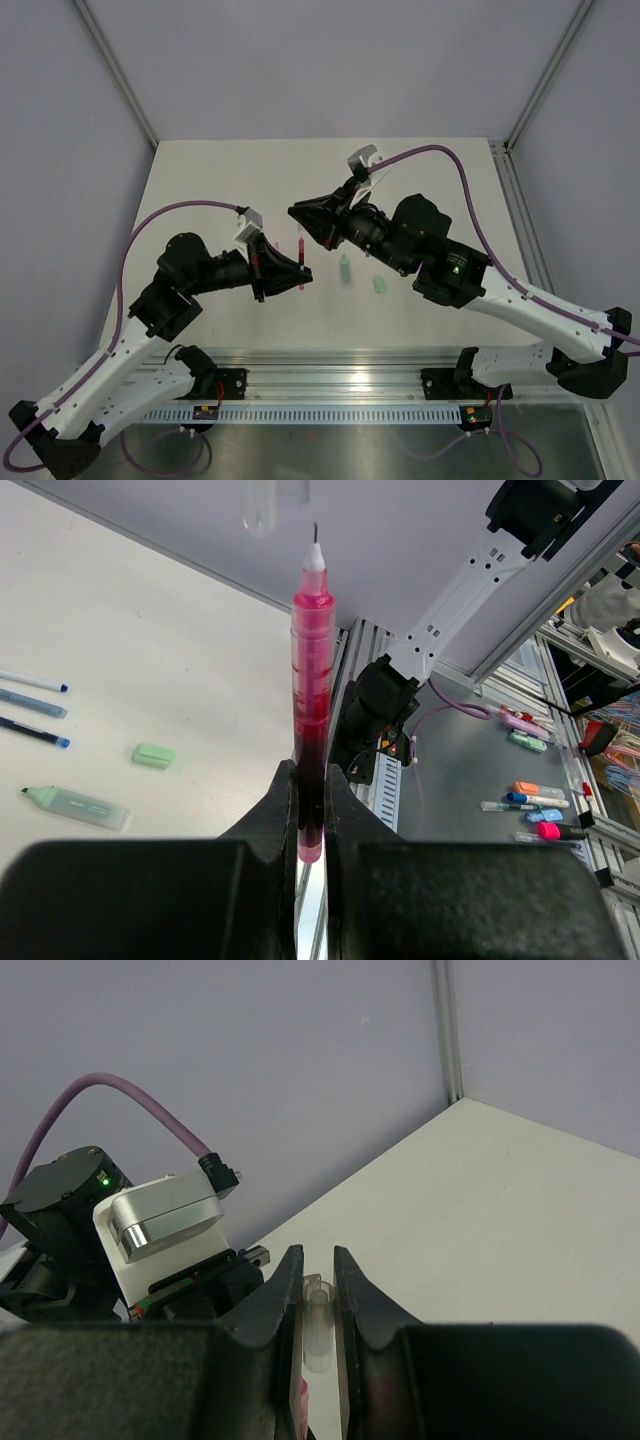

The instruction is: Insert the pens into the pen caps

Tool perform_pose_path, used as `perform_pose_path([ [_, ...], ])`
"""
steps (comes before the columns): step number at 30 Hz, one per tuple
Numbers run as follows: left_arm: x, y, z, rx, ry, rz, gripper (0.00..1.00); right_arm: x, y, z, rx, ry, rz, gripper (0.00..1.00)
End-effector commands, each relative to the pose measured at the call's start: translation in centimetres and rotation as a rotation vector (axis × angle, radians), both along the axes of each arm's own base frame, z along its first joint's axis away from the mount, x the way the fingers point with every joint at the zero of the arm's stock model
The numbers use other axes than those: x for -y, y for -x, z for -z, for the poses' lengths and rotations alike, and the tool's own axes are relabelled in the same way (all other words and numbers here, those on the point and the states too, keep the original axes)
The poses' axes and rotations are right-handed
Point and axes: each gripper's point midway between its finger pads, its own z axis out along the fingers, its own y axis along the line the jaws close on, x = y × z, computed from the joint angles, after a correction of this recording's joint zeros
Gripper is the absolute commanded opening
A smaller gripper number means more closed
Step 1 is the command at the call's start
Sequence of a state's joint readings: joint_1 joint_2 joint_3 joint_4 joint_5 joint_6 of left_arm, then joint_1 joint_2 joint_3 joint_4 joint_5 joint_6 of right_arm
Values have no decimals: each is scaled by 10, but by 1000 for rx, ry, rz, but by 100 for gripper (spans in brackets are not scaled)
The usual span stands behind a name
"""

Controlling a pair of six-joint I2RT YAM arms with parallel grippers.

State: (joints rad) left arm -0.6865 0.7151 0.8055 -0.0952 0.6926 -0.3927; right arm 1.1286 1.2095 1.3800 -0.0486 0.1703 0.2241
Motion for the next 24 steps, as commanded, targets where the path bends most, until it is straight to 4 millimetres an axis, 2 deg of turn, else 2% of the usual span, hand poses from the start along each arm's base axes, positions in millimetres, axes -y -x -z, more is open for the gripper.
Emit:
perform_pose_path([
  [1, -2, 2, -32, 91, 69, -3, 0, 3, 3, -4, -6, -38, -19, 0],
  [11, 0, 0, -30, 82, 63, -5, 0, -4, 10, -6, -34, -59, -70, 0],
  [19, -1, 1, -32, 86, 67, -2, 0, 10, 5, -30, -6, -94, -9, 0],
  [24, -1, 1, -31, 86, 66, 1, 0, 17, 8, -33, -2, -108, -9, 0],
])
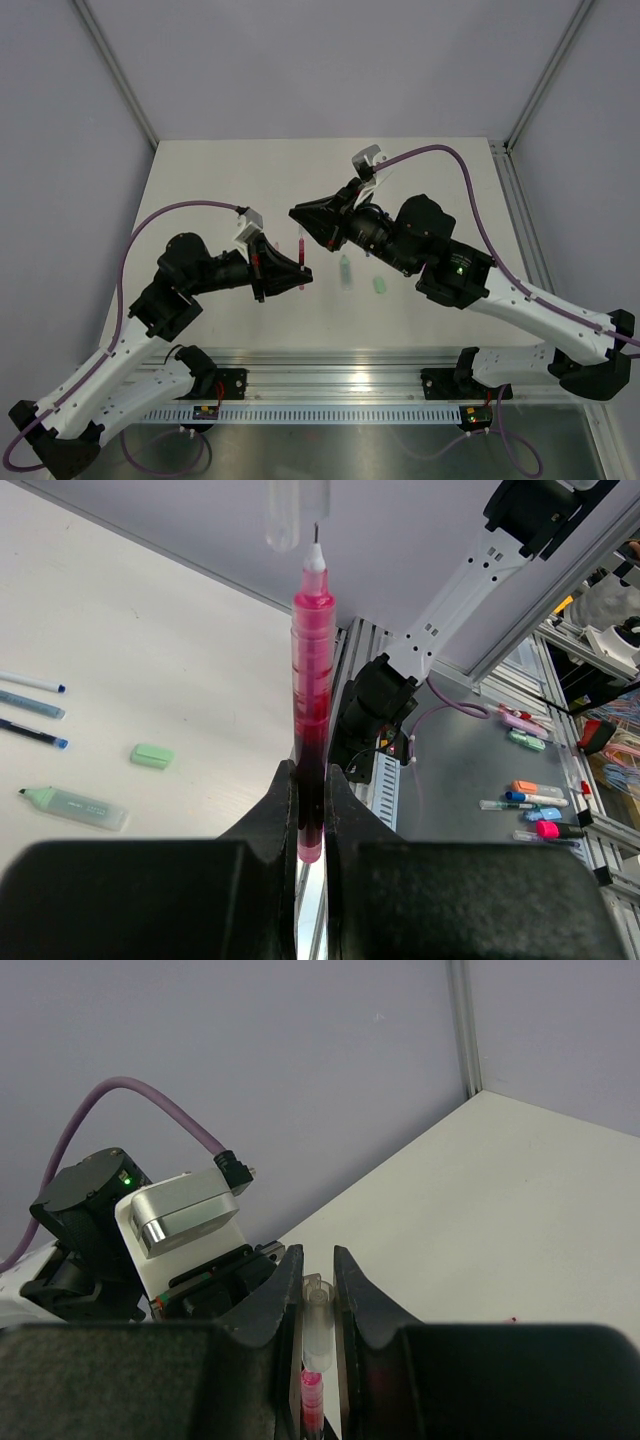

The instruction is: Insert the pens into the pen caps

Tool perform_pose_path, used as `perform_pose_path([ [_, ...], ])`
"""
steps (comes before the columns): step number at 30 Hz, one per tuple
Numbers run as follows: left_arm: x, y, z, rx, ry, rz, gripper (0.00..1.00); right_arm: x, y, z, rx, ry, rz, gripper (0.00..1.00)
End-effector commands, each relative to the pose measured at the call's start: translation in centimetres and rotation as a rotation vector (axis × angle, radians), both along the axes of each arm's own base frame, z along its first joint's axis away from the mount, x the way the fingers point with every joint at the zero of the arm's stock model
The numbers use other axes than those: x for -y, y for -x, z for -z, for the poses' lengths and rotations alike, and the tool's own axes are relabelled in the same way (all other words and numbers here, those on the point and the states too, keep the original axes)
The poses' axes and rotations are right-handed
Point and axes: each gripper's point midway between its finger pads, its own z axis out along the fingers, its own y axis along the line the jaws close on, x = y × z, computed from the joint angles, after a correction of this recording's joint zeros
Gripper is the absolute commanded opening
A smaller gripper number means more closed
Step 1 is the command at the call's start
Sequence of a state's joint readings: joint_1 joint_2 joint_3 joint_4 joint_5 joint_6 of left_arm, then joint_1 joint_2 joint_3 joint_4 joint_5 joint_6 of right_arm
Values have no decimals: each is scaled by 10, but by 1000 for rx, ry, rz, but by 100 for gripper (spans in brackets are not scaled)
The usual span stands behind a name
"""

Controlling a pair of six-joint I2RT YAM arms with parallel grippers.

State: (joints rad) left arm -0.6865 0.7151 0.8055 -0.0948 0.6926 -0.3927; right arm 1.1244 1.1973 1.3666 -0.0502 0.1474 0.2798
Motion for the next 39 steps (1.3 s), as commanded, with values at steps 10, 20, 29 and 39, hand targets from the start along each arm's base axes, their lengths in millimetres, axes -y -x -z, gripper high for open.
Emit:
perform_pose_path([
  [10, -1, 1, -31, 85, 65, -2, 0, 5, 6, -22, 14, -63, -23, 0],
  [20, -2, 2, -32, 89, 67, -3, 0, -1, 3, -8, -3, -39, -26, 0],
  [29, -3, 1, -32, 91, 68, -13, 0, -2, 6, 4, -24, -28, -38, 0],
  [39, -3, 1, -33, 92, 71, -19, 0, -2, 16, 38, -87, 16, -79, 0],
])
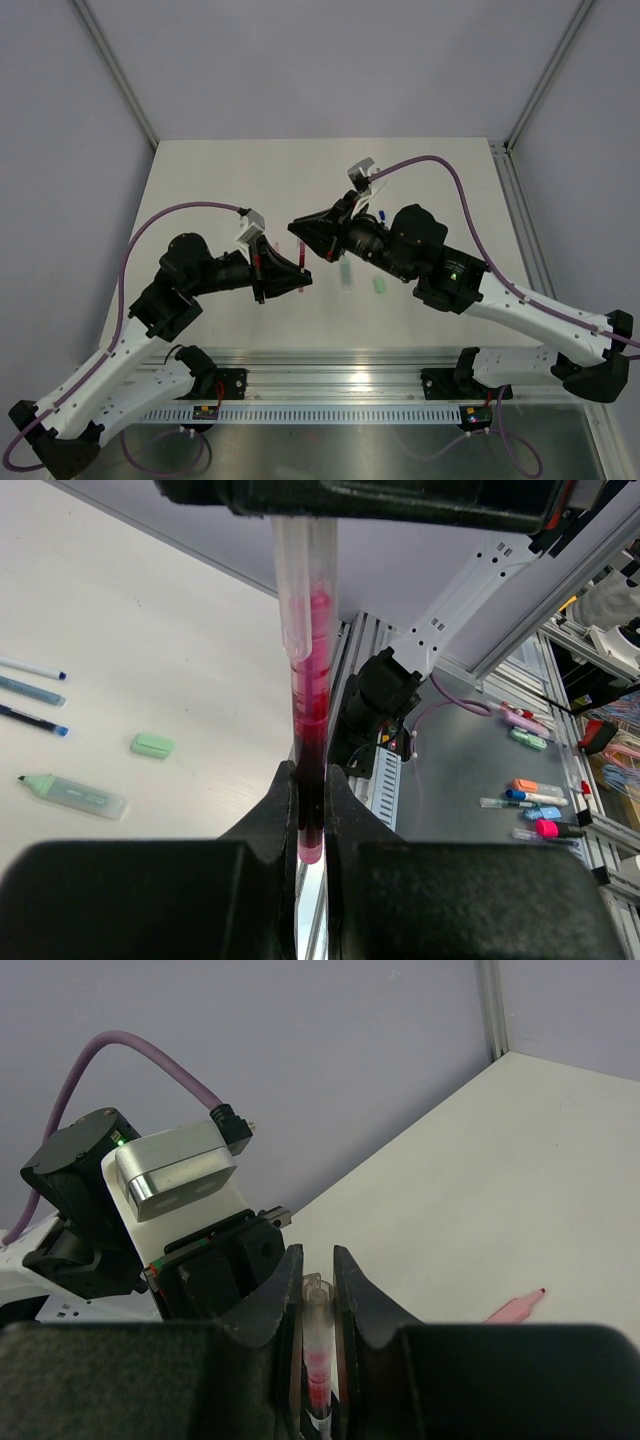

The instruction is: Insert the pens into the pen caps

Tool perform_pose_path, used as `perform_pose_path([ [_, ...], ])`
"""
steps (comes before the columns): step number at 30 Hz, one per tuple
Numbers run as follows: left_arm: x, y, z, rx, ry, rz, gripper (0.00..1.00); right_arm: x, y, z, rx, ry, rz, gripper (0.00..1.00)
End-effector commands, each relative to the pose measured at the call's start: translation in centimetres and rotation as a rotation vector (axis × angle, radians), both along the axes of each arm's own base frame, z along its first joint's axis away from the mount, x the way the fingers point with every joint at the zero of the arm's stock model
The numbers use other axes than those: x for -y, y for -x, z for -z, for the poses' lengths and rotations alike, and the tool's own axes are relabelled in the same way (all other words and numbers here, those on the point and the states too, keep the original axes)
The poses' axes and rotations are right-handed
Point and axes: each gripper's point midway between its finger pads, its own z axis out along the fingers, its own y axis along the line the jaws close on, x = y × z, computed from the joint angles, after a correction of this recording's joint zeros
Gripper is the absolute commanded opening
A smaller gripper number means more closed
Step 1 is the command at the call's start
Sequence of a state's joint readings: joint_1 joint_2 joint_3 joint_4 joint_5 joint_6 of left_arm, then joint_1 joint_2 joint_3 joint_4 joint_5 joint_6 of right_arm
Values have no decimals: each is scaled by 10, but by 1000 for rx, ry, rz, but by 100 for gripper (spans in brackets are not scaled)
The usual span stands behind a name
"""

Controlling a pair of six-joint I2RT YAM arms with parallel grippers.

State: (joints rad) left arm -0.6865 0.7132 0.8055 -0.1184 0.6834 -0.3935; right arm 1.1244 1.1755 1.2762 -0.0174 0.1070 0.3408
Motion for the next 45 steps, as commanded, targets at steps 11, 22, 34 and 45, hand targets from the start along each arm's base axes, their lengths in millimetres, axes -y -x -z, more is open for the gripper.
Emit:
perform_pose_path([
  [11, -1, 0, -36, 103, 84, -5, 0, 9, 15, 25, -21, 57, -48, 0],
  [22, -2, -1, -37, 105, 90, -18, 0, -8, 31, 91, -116, 147, -85, 0],
  [34, -10, -9, -40, 122, 105, -92, 0, -12, 72, 219, -334, 279, -66, 0],
  [45, -15, -21, -40, 118, 107, -153, 0, -56, 117, 299, -488, 320, -108, 0],
])
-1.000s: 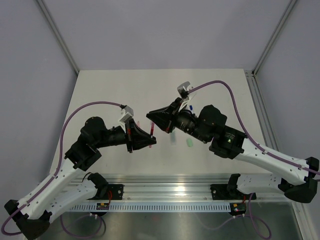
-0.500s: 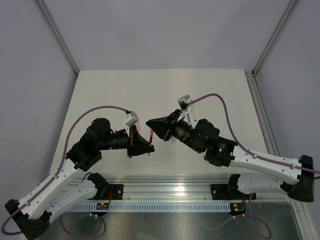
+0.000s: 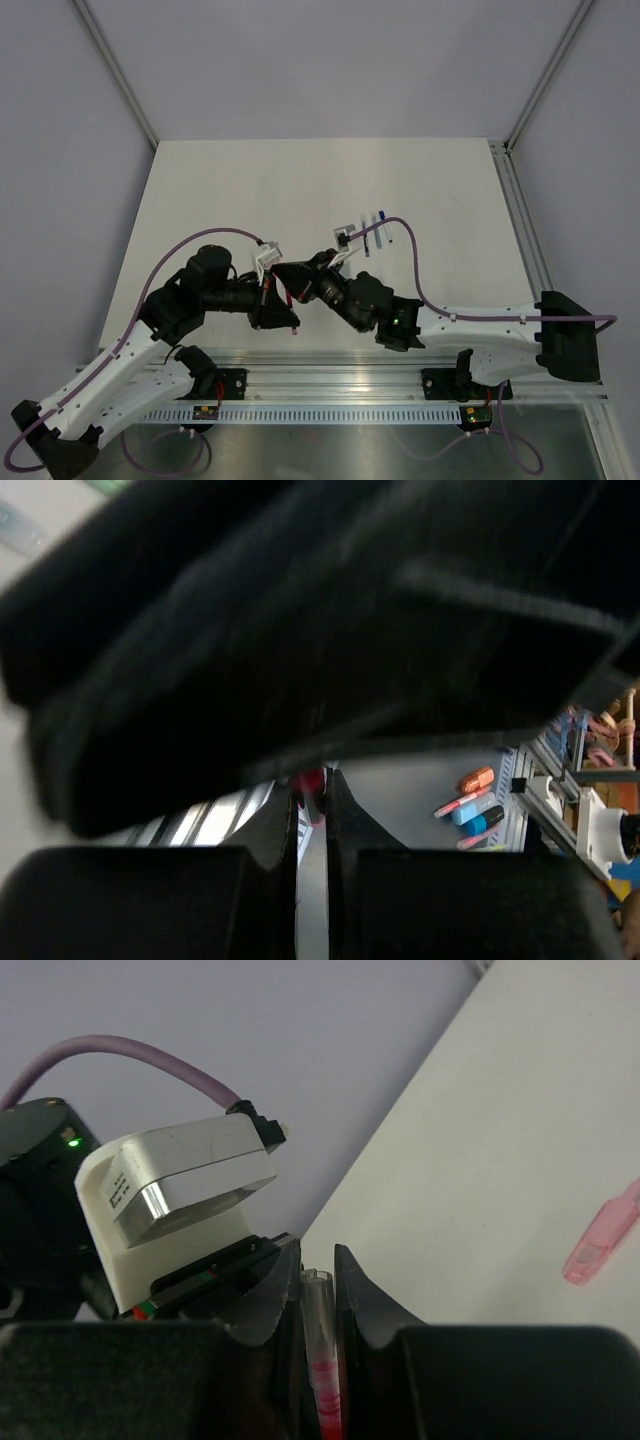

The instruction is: Insert the pens into the pen caps

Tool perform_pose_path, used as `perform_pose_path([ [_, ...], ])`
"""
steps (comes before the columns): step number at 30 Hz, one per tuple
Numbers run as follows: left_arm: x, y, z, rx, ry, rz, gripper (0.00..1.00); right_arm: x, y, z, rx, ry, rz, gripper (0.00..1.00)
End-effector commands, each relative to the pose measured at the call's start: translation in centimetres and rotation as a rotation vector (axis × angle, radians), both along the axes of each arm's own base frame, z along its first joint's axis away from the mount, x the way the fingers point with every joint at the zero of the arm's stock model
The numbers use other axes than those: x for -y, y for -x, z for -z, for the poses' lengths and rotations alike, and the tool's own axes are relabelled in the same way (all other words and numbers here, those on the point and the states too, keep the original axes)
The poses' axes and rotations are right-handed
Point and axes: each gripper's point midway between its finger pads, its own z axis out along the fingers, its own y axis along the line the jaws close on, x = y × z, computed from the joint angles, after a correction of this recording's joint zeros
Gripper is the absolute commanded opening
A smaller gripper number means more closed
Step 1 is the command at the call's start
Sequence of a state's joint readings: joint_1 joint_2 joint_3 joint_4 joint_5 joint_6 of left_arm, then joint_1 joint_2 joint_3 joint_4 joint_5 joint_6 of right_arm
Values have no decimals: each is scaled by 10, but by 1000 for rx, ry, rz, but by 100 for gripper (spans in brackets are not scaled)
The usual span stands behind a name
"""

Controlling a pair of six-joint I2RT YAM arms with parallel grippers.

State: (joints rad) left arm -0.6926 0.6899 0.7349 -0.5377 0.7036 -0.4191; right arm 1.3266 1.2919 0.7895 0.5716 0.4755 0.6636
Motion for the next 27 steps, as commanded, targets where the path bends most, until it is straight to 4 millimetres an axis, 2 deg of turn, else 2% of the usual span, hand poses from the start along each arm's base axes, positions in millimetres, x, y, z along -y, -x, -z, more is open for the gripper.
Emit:
perform_pose_path([
  [1, 8, -61, -138, 527, 358, -193, 0, -17, 97, 163, -211, 445, -330, 0],
  [3, 6, -61, -140, 541, 358, -206, 0, -16, 89, 153, -189, 434, -286, 0],
  [5, 4, -62, -140, 544, 354, -218, 0, -12, 81, 132, -163, 411, -242, 0],
  [6, 4, -62, -140, 544, 354, -219, 0, -3, 72, 132, -153, 437, -191, 0],
  [7, 3, -62, -141, 546, 355, -224, 0, 2, 70, 120, -144, 421, -175, 0],
  [10, 0, -62, -143, 557, 358, -239, 0, 14, 64, 114, -138, 431, -135, 0],
  [13, 1, -61, -143, 555, 359, -230, 0, 14, 65, 111, -141, 426, -143, 0],
  [15, 3, -62, -141, 547, 357, -223, 0, 11, 62, 103, -127, 430, -126, 6],
  [16, 5, -62, -139, 534, 353, -211, 0, 9, 57, 90, -112, 416, -109, 14],
  [18, 8, -62, -137, 525, 351, -199, 0, 12, 47, 79, -83, 434, -70, 22],
  [20, 10, -63, -134, 511, 345, -188, 0, 11, 37, 55, -65, 404, -54, 28],
  [23, 12, -64, -131, 495, 340, -185, 0, 15, 28, 39, -34, 412, -35, 29],
  [27, 11, -65, -130, 495, 337, -197, 0, 24, 22, 32, -25, 422, -5, 34],
])
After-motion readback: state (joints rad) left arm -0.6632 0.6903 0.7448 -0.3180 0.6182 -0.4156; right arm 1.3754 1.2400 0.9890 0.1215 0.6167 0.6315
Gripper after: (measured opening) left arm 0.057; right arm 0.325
